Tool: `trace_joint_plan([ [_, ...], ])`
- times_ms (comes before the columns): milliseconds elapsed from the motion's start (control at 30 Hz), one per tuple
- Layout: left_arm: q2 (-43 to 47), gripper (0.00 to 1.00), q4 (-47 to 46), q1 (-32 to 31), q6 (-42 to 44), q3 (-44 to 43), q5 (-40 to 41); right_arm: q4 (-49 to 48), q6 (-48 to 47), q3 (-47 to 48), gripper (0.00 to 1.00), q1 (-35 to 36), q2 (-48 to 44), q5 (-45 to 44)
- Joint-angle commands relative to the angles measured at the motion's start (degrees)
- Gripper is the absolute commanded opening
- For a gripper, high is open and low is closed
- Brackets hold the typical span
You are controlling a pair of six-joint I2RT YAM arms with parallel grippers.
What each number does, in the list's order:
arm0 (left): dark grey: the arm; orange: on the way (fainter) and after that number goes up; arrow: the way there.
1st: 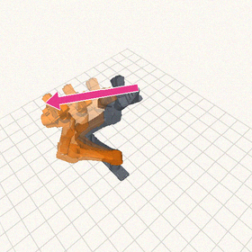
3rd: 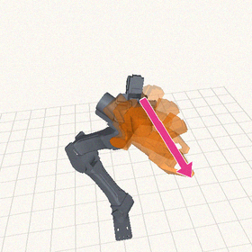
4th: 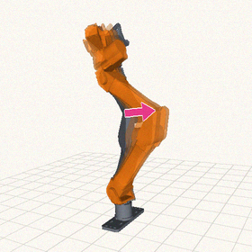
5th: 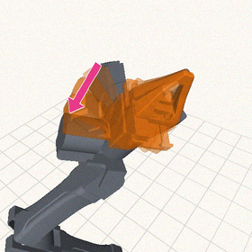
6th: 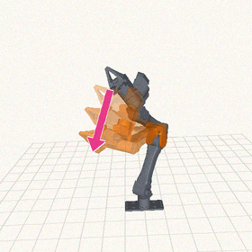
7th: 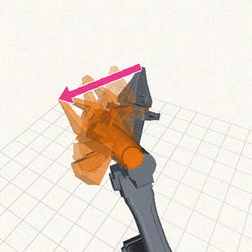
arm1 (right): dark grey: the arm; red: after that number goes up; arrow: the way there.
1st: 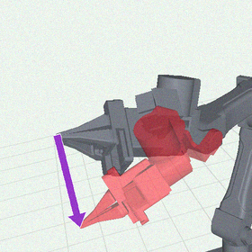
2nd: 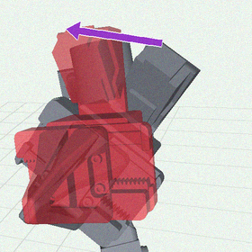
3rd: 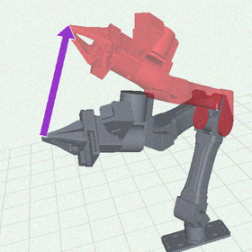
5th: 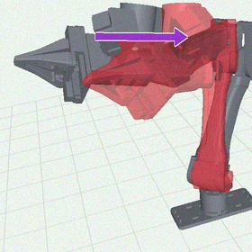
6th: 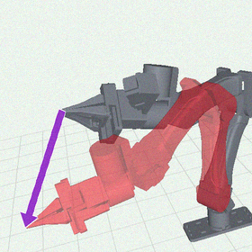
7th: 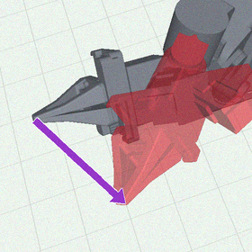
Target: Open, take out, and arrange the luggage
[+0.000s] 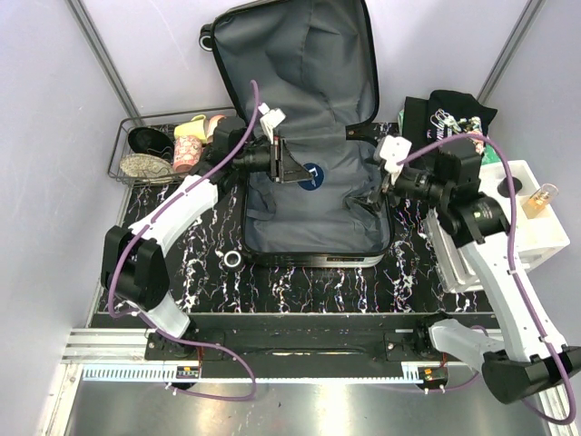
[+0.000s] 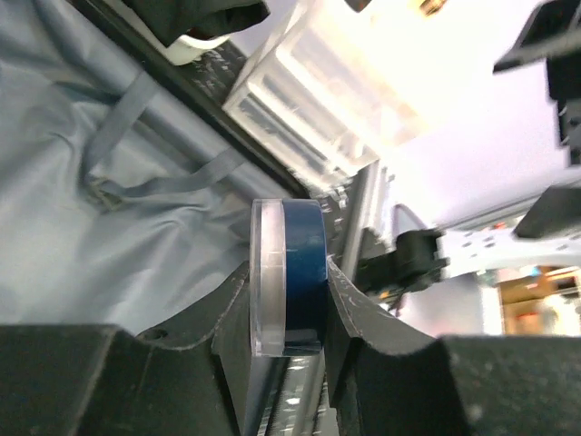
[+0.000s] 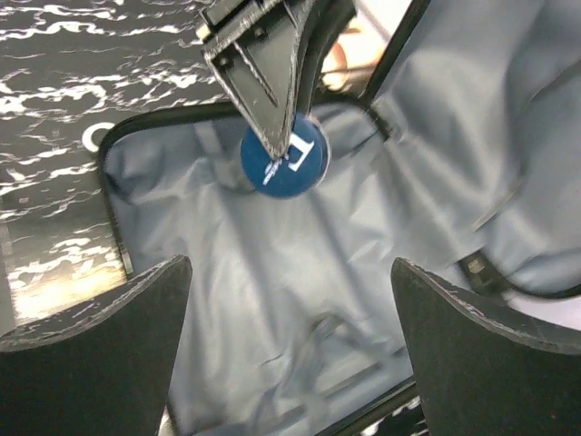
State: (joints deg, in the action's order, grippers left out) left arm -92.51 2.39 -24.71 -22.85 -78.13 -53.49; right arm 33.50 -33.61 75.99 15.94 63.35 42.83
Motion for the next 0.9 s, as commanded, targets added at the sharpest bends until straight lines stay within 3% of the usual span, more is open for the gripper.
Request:
trace_joint_plan([
  [0, 1.2, 0.0, -16.2, -0.4, -24.0, -0.9, -3.4, -19.9, -5.1, -6.5, 1.0, 6.1, -1.2, -6.9],
  [267, 2.2, 0.0, -20.2, -1.7, -26.7, 0.7, -4.9, -25.4, -10.3, -9.5, 1.0, 12.8, 0.7, -9.1],
  [767, 2.7, 0.0, -20.3, -1.9, -26.5, 1.7, -5.0, -26.6, -11.4, -5.9, 0.99, 15.2, 6.3, -11.7],
  [867, 2.9, 0.0, -20.3, -1.8, -26.4, 2.0, -4.8, -26.2, -12.8, -5.8, 0.95, 15.7, 7.0, -12.2],
])
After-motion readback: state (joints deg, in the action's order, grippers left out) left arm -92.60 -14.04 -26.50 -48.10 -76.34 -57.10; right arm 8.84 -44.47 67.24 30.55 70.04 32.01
